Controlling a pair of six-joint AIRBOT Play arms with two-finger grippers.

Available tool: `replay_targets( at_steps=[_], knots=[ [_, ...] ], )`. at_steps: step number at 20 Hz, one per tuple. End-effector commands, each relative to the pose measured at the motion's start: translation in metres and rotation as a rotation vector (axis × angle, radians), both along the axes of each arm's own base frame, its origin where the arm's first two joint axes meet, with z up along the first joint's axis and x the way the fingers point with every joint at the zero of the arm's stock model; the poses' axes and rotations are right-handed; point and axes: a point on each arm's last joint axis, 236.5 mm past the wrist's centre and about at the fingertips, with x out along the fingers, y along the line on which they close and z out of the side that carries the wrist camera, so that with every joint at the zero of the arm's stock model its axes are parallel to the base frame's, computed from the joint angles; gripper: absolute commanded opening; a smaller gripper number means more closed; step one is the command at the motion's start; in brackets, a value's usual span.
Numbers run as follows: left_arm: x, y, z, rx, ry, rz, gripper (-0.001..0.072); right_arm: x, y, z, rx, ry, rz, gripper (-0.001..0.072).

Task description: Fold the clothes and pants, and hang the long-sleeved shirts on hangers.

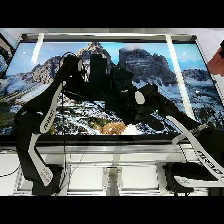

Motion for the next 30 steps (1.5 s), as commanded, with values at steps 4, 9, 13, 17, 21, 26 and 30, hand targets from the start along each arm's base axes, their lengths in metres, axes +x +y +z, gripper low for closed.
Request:
replay_targets(
  at_steps=[4,9,13,17,21,26,30],
  knots=[
    [-0.020,-0.105,0.037,-0.515,0.020,-0.253,0.0596,-0.010,-0.002,0.001,-0.010,0.042,0.002,0.0014],
    [-0.034,-0.161,0.123,-0.822,-0.113,-0.329,0.0596,-0.029,-0.018,0.005,-0.076,0.122,0.006,0.0014],
    [-0.053,-0.138,0.123,-0.756,-0.031,-0.329,0.0595,-0.030,-0.022,0.004,-0.091,0.129,0.027,0.0014],
    [-0.050,-0.108,0.114,-0.657,-0.014,-0.305,0.0595,-0.047,-0.033,-0.010,-0.107,0.182,0.101,0.0014],
    [-0.009,-0.074,0.106,-0.590,-0.146,-0.206,0.0595,-0.068,-0.048,-0.023,-0.154,0.255,0.105,0.0014],
    [0.035,-0.053,0.109,-0.571,-0.313,-0.144,0.0595,-0.062,-0.042,-0.026,-0.110,0.232,0.182,0.0014],
    [0.079,-0.017,0.107,-0.408,-0.486,-0.142,0.0594,-0.010,-0.022,-0.010,-0.032,0.039,0.217,0.0014]
  ],
)
